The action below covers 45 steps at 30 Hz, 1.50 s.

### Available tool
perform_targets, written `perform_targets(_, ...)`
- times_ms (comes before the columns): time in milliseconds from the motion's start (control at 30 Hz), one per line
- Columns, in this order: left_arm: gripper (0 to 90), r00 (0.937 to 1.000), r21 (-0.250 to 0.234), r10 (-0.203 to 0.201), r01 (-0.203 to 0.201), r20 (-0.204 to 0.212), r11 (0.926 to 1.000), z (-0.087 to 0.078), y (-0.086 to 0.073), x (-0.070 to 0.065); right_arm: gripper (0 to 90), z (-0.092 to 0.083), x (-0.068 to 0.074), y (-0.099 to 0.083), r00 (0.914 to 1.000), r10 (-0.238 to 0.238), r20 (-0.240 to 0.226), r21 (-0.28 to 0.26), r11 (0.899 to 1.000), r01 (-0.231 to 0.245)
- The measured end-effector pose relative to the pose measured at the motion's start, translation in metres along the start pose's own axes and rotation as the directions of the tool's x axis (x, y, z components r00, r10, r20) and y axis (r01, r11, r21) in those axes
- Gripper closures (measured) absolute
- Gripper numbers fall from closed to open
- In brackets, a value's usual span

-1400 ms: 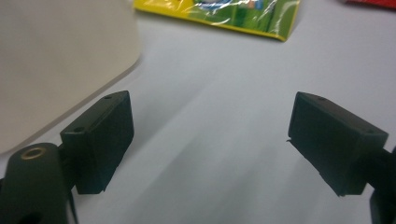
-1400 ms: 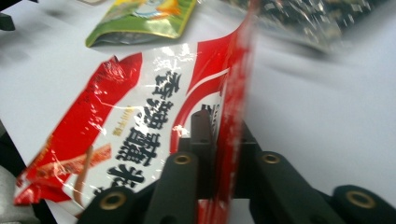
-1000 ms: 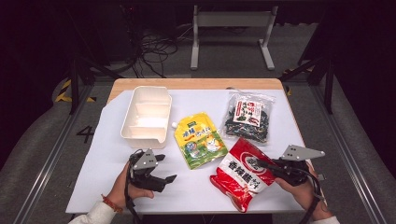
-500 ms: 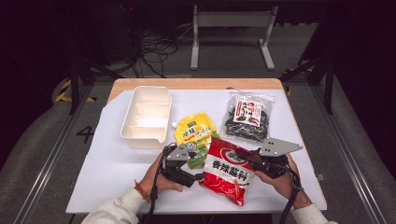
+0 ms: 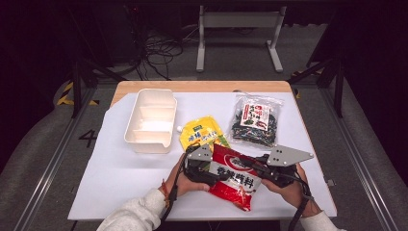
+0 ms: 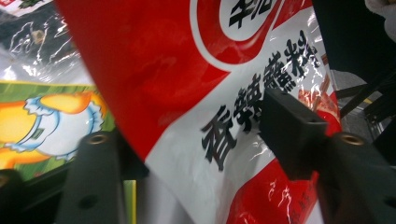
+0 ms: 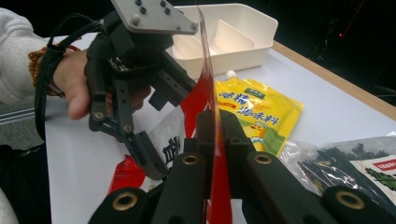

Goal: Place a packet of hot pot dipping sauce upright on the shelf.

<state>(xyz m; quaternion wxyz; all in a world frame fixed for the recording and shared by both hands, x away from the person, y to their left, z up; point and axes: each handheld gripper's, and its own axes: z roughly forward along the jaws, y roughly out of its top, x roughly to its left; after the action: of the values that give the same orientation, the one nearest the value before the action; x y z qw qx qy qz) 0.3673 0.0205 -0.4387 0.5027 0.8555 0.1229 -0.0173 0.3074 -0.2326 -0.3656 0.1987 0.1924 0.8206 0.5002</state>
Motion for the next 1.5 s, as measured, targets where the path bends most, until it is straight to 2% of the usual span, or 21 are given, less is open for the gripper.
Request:
perform_targets(133,60.8,0.9999,-0.020,0.010,-0.009,0.012,0.9997,-0.001,0.001,-0.001,88.6,0.000,0.002,0.000,1.0000,-0.002,0.000,-0.002,1.000,0.002)
perform_targets(233,80.1,0.9994,-0.029,0.030,-0.029,0.019,0.9991,-0.004,0.001,-0.003,88.5,0.001,0.002,-0.001,1.0000,0.002,0.002,-0.006,1.000,-0.002)
perform_targets(300,88.7,0.9990,-0.035,0.039,-0.038,0.023,0.9987,-0.004,0.001,-0.005,88.2,0.001,0.003,-0.001,1.0000,0.001,0.003,-0.005,1.000,-0.001)
perform_targets(367,89.8,0.9988,-0.046,0.042,-0.040,0.025,0.9981,-0.004,0.000,-0.006,85.1,0.002,0.005,0.000,0.9999,0.004,0.011,-0.004,1.000,-0.004)
perform_targets(433,89.8,0.9988,-0.056,0.039,-0.038,0.028,0.9977,-0.006,0.000,-0.006,76.1,0.000,0.006,0.001,0.9999,0.002,0.016,-0.010,1.000,-0.002)
perform_targets(467,89.9,0.9988,-0.056,0.039,-0.038,0.028,0.9977,-0.006,0.000,-0.006,76.1,0.000,0.006,0.001,0.9999,0.002,0.016,-0.010,1.000,-0.002)
perform_targets(500,89.9,0.9990,-0.064,0.036,-0.034,0.027,0.9974,-0.007,0.000,-0.005,67.1,-0.001,0.006,0.001,0.9995,0.013,0.027,-0.015,1.000,-0.012)
perform_targets(567,89.9,0.9987,-0.071,0.043,-0.041,0.027,0.9966,-0.008,0.000,-0.007,60.7,-0.008,0.006,0.000,0.9985,0.032,0.045,-0.027,0.999,-0.031)
perform_targets(633,89.9,0.9986,-0.080,0.047,-0.045,0.024,0.9958,-0.010,0.000,-0.008,47.8,-0.017,0.005,-0.001,0.9967,0.044,0.069,-0.037,0.998,-0.042)
perform_targets(833,89.9,0.9975,-0.099,0.063,-0.059,0.033,0.9933,-0.016,0.003,-0.012,28.8,-0.052,0.003,-0.008,0.9874,0.109,0.114,-0.091,0.991,-0.099)
perform_targets(933,89.9,0.9974,-0.108,0.062,-0.058,0.036,0.9924,-0.018,0.004,-0.013,26.4,-0.063,0.001,-0.012,0.9828,0.125,0.136,-0.107,0.988,-0.110)
perform_targets(1000,90.0,0.9971,-0.114,0.068,-0.064,0.033,0.9914,-0.020,0.005,-0.014,23.2,-0.075,-0.002,-0.023,0.9761,0.160,0.147,-0.107,0.984,-0.145)
perform_targets(1067,90.0,0.9970,-0.125,0.070,-0.066,0.032,0.9900,-0.022,0.006,-0.014,22.7,-0.077,-0.003,-0.026,0.9749,0.162,0.153,-0.103,0.984,-0.147)
perform_targets(1200,90.0,0.9963,-0.139,0.076,-0.070,0.039,0.9878,-0.026,0.008,-0.017,22.4,-0.081,-0.008,-0.047,0.9648,0.216,0.149,-0.069,0.976,-0.208)
perform_targets(1233,90.0,0.9959,-0.138,0.080,-0.074,0.041,0.9877,-0.027,0.009,-0.017,22.4,-0.081,-0.009,-0.052,0.9638,0.222,0.147,-0.051,0.975,-0.217)
perform_targets(1267,90.0,0.9958,-0.140,0.083,-0.076,0.040,0.9872,-0.028,0.010,-0.018,22.5,-0.081,-0.010,-0.058,0.9592,0.237,0.154,-0.032,0.971,-0.235)
perform_targets(1333,90.0,0.9954,-0.147,0.085,-0.077,0.045,0.9861,-0.030,0.012,-0.021,22.8,-0.081,-0.010,-0.062,0.9566,0.246,0.157,-0.024,0.969,-0.245)
perform_targets(1400,90.0,0.9952,-0.152,0.090,-0.083,0.038,0.9849,-0.033,0.015,-0.024,23.0,-0.080,-0.013,-0.073,0.9459,0.271,0.179,0.005,0.961,-0.276)
perform_targets(1500,90.0,0.9957,-0.163,0.086,-0.079,0.036,0.9835,-0.035,0.015,-0.025,23.0,-0.079,-0.015,-0.078,0.9408,0.276,0.198,0.024,0.958,-0.286)
